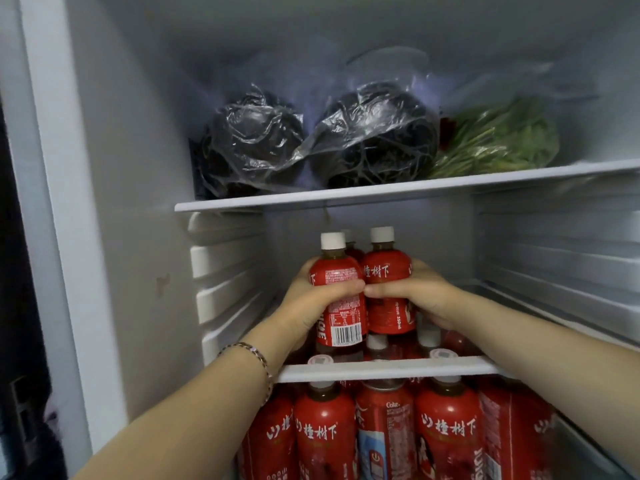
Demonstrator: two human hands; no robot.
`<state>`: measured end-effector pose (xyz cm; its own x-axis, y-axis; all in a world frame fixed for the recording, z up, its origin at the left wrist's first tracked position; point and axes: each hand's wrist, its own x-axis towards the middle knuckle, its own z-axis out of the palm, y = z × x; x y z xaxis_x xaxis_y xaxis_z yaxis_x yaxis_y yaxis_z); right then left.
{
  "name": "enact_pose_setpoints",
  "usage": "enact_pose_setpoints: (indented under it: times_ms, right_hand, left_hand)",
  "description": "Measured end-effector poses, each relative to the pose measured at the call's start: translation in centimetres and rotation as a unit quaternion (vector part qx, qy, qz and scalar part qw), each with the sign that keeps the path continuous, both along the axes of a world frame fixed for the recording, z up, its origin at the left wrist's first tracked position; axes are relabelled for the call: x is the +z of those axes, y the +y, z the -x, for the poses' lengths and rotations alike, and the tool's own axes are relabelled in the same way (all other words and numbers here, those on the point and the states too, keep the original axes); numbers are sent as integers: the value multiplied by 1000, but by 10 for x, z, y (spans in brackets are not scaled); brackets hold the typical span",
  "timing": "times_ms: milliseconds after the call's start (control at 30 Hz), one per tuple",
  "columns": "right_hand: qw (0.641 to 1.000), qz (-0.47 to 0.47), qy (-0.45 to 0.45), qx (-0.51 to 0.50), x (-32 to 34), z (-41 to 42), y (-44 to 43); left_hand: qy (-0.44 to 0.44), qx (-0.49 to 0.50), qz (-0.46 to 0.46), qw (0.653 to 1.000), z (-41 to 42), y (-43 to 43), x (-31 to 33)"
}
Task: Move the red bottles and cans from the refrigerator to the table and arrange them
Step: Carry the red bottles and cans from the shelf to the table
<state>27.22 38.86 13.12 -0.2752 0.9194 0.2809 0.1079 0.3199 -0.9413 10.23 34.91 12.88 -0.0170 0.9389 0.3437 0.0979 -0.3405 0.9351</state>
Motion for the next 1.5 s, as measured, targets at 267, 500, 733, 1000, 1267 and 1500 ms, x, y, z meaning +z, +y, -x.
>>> enact_pose_setpoints:
  times_ms: [267, 500, 733, 1000, 1267, 1500]
  right_hand:
    - [997, -38, 39, -49, -2, -10, -66]
    - [994, -69, 60, -61, -8, -11, -131]
    - [992, -103, 51, 44, -13, 2, -194]
    - [960, -93, 33, 261, -41, 30, -276]
    - [889, -38, 8, 456, -91, 78, -426]
    - [788, -43, -16, 614, -116, 86, -602]
  left_hand:
    - [-51, 1, -23, 998, -18, -66, 6]
    - [-9, 14, -56, 998, -18, -129, 4]
    - [-5, 122, -68, 990, -14, -220, -6]
    - [-34, 321, -54, 945, -24, -358, -44]
    - [-62, 543, 6, 837, -45, -549, -89]
    - [-75, 685, 7, 724, -99, -732, -118]
